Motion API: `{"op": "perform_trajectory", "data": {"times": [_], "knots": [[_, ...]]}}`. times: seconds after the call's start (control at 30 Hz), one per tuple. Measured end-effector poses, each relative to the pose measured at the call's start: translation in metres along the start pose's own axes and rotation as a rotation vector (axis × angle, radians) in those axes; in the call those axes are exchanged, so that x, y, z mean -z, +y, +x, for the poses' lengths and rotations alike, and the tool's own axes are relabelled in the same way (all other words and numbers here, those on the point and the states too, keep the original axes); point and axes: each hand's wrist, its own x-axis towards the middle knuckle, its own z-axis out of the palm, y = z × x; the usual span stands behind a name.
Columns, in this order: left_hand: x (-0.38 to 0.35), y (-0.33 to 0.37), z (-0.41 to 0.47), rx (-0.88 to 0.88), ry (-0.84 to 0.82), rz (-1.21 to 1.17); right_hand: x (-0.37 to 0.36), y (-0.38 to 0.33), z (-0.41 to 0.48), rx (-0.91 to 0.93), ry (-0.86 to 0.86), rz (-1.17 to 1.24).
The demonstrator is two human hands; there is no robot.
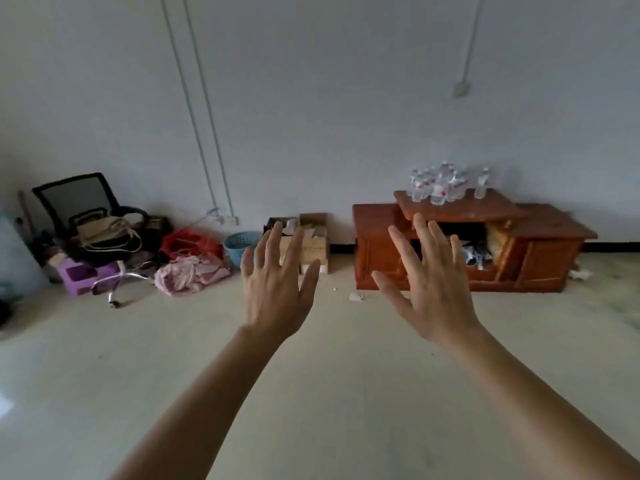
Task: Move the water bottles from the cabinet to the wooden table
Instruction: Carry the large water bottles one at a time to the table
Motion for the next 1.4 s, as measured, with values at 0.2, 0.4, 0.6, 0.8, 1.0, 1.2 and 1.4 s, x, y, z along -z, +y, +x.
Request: {"op": "perform_trajectory", "data": {"times": [0.2,0.4,0.6,0.8,1.0,1.2,1.4], "knots": [[-0.113,0.074,0.120,-0.200,-0.102,-0.122,-0.010,0.121,0.024,-0.263,0.018,-0.129],[-0.219,0.170,0.185,-0.322,-0.181,-0.194,-0.027,0.243,0.024,-0.412,0.046,-0.238],[-0.344,0.251,0.265,-0.356,-0.293,-0.142,-0.090,0.392,0.068,-0.487,0.024,-0.238],[-0.431,0.302,0.373,-0.281,-0.291,-0.118,-0.143,0.521,0.169,-0.449,-0.053,-0.184],[-0.526,0.303,0.458,-0.186,-0.268,-0.124,-0.233,0.599,0.258,-0.400,-0.059,-0.103],[-0.649,0.301,0.568,-0.176,-0.333,-0.124,-0.327,0.692,0.353,-0.363,-0.102,-0.169],[-0.731,0.332,0.692,-0.233,-0.357,-0.211,-0.371,0.782,0.442,-0.426,-0.098,-0.184]]}}
